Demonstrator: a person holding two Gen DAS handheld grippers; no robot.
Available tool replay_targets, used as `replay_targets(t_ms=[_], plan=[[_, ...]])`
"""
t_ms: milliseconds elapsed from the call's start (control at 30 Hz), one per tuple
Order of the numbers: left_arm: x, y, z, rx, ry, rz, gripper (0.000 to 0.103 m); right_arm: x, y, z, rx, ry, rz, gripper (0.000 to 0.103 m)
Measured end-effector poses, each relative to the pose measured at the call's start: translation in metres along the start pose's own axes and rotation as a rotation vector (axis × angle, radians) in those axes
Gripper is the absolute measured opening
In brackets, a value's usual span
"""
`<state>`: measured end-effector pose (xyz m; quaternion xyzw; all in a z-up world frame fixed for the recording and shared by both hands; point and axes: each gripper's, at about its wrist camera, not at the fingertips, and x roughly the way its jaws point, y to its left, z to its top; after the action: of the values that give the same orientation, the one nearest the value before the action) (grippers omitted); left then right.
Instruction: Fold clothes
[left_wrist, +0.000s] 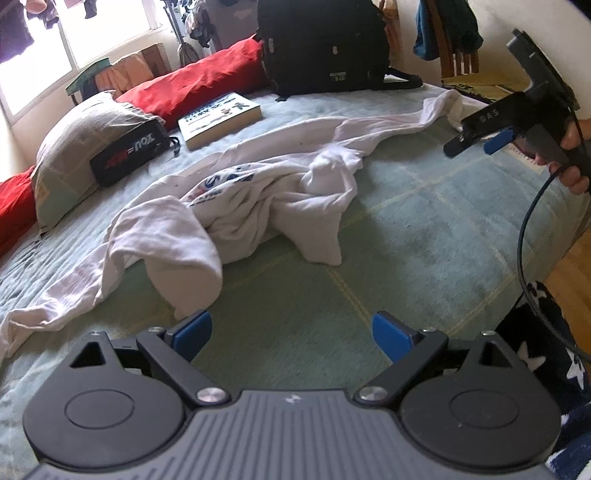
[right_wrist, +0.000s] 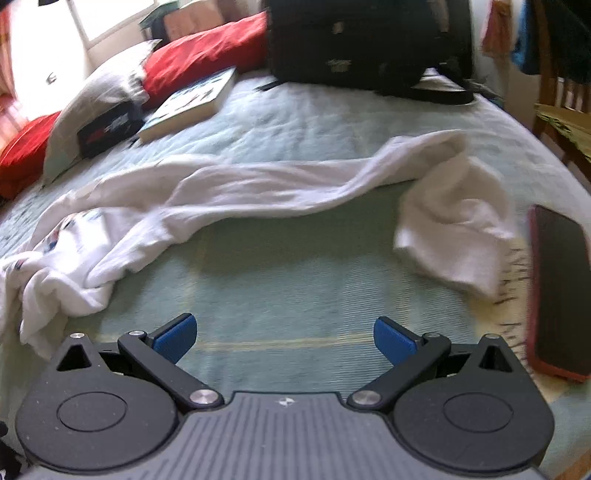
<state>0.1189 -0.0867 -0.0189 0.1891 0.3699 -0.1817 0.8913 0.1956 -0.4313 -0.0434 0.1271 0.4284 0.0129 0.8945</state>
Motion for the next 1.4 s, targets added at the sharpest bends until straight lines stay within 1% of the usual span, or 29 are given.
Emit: replay_targets(t_ms=[67,133,200,267,333,433,500,600,633,700,733,767,833,933,1000,1100,1233,1333,1400], plan=[[0.004,0.001,0.002,0.005,-0.003,-0.012,0.094,-0.006,-0.012,0.005,0.030,-0.022,0.011,0.103],[0.007,0.002,0.004,0.011,-0.010,-0.024,0.094,-0.006,-0.019,0.011,0.054,-0.024,0.047,0.103],[0.012,0.004,0.007,0.010,-0.015,-0.033,0.094,0.001,-0.021,0.019,0.066,-0.006,0.094,0.103],[0.017,0.007,0.008,0.003,-0.017,-0.040,0.094,0.014,-0.020,0.026,0.069,0.010,0.115,0.103],[0.022,0.011,0.008,-0.010,-0.014,-0.048,0.094,0.031,-0.020,0.033,0.068,0.030,0.112,0.103],[0.029,0.016,0.005,-0.026,-0.004,-0.056,0.094,0.054,-0.024,0.044,0.058,0.047,0.082,0.103],[0.034,0.020,0.003,-0.034,0.003,-0.054,0.094,0.062,-0.030,0.054,0.051,0.047,0.055,0.103],[0.037,0.024,0.003,-0.040,0.002,-0.043,0.094,0.065,-0.046,0.070,0.054,0.056,-0.037,0.103],[0.037,0.024,0.003,-0.040,-0.001,-0.045,0.094,0.064,-0.050,0.075,0.051,0.049,-0.086,0.103],[0.038,0.025,0.004,-0.041,-0.009,-0.047,0.094,0.059,-0.058,0.085,0.036,0.013,-0.221,0.103],[0.037,0.025,0.005,-0.040,-0.013,-0.049,0.094,0.055,-0.061,0.088,0.040,0.008,-0.238,0.103],[0.037,0.025,0.006,-0.038,-0.016,-0.050,0.094,0.051,-0.064,0.090,0.049,0.010,-0.234,0.103],[0.035,0.025,0.005,-0.034,-0.021,-0.052,0.094,0.040,-0.062,0.088,0.054,0.009,-0.192,0.103],[0.031,0.026,0.005,-0.034,-0.027,-0.051,0.094,0.026,-0.045,0.076,0.007,0.018,-0.150,0.103],[0.026,0.026,0.003,-0.033,-0.033,-0.052,0.094,0.020,-0.026,0.066,-0.041,0.030,-0.130,0.103],[0.017,0.031,0.000,-0.024,-0.042,-0.047,0.094,0.009,0.007,0.052,-0.110,0.033,-0.074,0.103],[0.007,0.046,-0.007,-0.031,-0.046,-0.027,0.094,-0.006,0.055,0.034,-0.187,0.023,0.033,0.103],[0.007,0.061,-0.016,-0.067,-0.039,-0.046,0.094,-0.011,0.089,0.015,-0.225,0.029,0.129,0.103],[0.009,0.070,-0.022,-0.104,-0.027,-0.054,0.094,-0.007,0.108,0.001,-0.237,0.050,0.184,0.103]])
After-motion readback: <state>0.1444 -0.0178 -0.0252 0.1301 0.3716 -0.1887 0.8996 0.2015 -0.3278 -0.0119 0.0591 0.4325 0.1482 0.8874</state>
